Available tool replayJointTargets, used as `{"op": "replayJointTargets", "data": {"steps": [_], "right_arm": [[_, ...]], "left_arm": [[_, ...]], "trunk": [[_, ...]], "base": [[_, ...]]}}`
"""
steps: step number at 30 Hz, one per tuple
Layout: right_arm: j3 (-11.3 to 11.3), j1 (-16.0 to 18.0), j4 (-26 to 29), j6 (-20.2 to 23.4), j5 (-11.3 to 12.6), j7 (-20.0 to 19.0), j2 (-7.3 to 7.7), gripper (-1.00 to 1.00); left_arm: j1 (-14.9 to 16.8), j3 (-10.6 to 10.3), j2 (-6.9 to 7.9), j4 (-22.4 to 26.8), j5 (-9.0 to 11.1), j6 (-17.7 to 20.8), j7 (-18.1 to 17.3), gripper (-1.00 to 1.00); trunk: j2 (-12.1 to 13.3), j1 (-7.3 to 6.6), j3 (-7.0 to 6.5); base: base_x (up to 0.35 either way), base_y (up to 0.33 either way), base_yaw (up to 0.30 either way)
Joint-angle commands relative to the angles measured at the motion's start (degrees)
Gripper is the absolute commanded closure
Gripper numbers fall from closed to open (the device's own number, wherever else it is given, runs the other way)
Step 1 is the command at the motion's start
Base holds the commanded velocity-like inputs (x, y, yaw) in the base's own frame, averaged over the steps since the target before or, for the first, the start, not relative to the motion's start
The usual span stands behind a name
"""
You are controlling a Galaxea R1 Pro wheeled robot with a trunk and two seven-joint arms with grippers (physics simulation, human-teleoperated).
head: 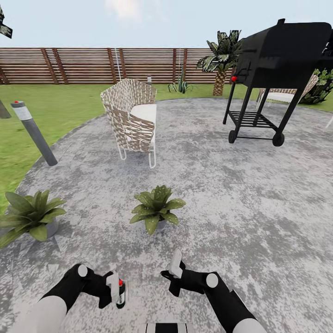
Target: Pick up the pesticide atomizer in the garden and spray insectifuge to fully cover both potted plants in the garden.
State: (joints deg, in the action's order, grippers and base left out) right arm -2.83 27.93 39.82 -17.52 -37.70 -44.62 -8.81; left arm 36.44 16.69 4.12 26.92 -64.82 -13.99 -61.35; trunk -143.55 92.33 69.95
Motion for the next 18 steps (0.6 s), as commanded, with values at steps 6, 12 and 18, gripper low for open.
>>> {"op": "replayJointTargets", "data": {"steps": [6, 12, 18], "right_arm": [[0.25, 0.02, -0.04, -0.35, -0.64, -0.02, 0.56, -1.00], [0.76, 0.02, -1.95, -0.48, -0.63, 0.77, 2.23, -1.00], [0.93, 0.00, -13.86, -0.61, -0.03, 22.23, 6.64, -1.00]], "left_arm": [[-2.58, 1.14, 4.73, 0.05, 0.06, -4.73, -0.17, 1.00], [-3.11, 2.27, 7.10, -0.02, 0.41, -4.60, 0.88, 1.00], [-3.13, 10.52, 6.71, -8.86, 9.49, -4.58, 16.25, 1.00]], "trunk": [[-0.02, -0.01, 0.04], [-0.02, -0.01, 0.04], [-0.02, -0.01, 0.04]], "base": [[0.000, 0.000, 0.000], [0.000, 0.000, 0.000], [0.000, 0.000, 0.000]]}}
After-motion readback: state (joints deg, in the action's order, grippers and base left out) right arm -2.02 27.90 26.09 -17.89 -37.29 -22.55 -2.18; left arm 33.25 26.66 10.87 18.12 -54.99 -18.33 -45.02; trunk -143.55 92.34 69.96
